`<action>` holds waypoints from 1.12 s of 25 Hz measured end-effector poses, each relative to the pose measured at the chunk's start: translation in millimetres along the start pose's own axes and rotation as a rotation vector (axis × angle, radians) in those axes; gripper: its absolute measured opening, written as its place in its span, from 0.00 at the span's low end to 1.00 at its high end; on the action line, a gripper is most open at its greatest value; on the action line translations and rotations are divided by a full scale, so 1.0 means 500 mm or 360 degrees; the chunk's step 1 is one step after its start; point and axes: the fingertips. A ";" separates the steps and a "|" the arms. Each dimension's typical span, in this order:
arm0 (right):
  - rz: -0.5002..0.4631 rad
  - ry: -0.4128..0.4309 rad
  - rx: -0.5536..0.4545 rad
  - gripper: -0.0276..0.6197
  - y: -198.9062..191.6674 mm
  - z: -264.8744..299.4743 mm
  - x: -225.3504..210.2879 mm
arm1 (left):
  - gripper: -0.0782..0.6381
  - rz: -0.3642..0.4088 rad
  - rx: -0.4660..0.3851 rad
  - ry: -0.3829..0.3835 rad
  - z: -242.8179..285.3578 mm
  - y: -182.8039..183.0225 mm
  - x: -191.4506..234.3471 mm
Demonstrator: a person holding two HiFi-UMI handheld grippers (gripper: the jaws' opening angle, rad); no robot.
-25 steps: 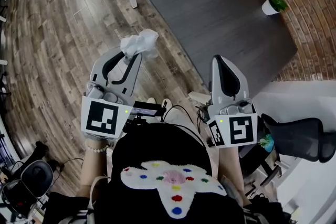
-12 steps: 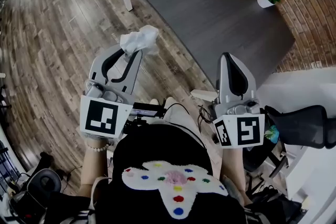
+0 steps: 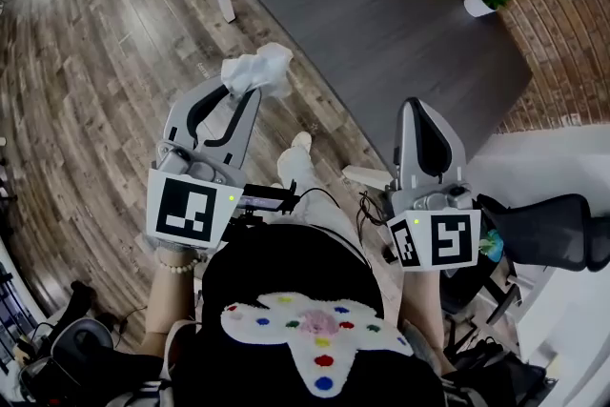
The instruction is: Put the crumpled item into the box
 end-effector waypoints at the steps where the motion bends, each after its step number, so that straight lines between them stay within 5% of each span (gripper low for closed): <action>1: 0.0001 0.0003 -0.0001 0.04 0.000 0.008 -0.006 | 0.21 0.0000 0.0002 0.0001 0.008 0.001 0.002; 28: 0.0030 0.0097 0.0022 0.04 -0.007 0.339 -0.237 | 0.21 -0.0029 0.0027 0.0056 0.371 0.067 0.131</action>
Point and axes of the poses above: the fingertips, and each gripper's own axes: z forward along the fingers, x to its left, y out of its top, and after that the axes turned 1 degree about z, right-handed
